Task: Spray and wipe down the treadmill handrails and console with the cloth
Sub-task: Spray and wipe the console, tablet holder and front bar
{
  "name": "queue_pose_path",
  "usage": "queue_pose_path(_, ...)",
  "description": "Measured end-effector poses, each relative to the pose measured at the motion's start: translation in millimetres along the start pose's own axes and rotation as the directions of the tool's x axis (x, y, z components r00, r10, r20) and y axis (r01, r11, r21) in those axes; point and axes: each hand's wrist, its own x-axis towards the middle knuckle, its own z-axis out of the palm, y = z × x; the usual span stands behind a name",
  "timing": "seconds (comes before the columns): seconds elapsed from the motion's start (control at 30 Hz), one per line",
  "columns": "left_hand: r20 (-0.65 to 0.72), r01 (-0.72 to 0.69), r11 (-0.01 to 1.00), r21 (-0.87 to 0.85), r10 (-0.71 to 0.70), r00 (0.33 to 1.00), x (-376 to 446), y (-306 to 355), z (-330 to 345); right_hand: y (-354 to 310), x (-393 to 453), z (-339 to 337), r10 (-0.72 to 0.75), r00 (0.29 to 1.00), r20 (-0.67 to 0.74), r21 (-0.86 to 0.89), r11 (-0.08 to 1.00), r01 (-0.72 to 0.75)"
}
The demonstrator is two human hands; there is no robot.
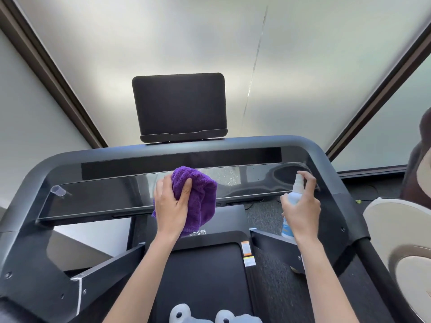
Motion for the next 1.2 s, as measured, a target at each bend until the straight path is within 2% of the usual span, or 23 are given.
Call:
queue_pose_path(0.2,-0.066,0.018,0.999,0.048,-0.015,0.998,3,-16,-26,-43,-24,37,-0.143,0.972,0.186,0.104,0.987,0.125)
queue_pose_path(0.37,-0.192,0.048,0.991,0.125,-0.023,0.981,18,-31,-67,-83,-40,74,-0.262,0.932,0.251,0.182,0.958,0.220)
queue_pose_path(0.5,-0.336,0.113,0.952,0.285,-0.011,0.942,48,-51,-98,-109,-51,97,-0.317,0.897,0.307,0.217,0.941,0.259)
queue_pose_path(0.57,-0.361,0.158,0.910,0.383,-0.010,0.932,67,-64,-105,-118,-55,106,-0.332,0.884,0.328,0.221,0.937,0.270)
queue_pose_path(0.7,-0.277,0.223,0.817,0.531,-0.082,0.957,96,-94,-101,-126,-62,118,-0.328,0.877,0.352,0.232,0.938,0.258)
queue_pose_path(0.8,-0.135,0.265,0.769,0.582,-0.230,0.964,98,-121,-91,-127,-65,124,-0.336,0.873,0.353,0.221,0.937,0.271)
queue_pose_path(0.9,-0.057,0.235,0.736,0.635,-0.259,0.964,102,-144,-91,-127,-65,131,-0.338,0.874,0.349,0.211,0.937,0.279)
queue_pose_path(0.97,-0.054,0.241,0.705,0.667,-0.277,0.959,110,-150,-95,-125,-64,136,-0.329,0.878,0.348,0.196,0.941,0.275)
queue_pose_path(1.1,-0.157,0.332,0.607,0.722,-0.323,0.933,121,-144,-81,-124,-65,145,-0.325,0.876,0.356,0.187,0.943,0.274)
queue_pose_path(1.2,-0.185,0.379,0.579,0.722,-0.367,0.912,121,-128,-58,-124,-66,149,-0.320,0.878,0.356,0.193,0.945,0.266)
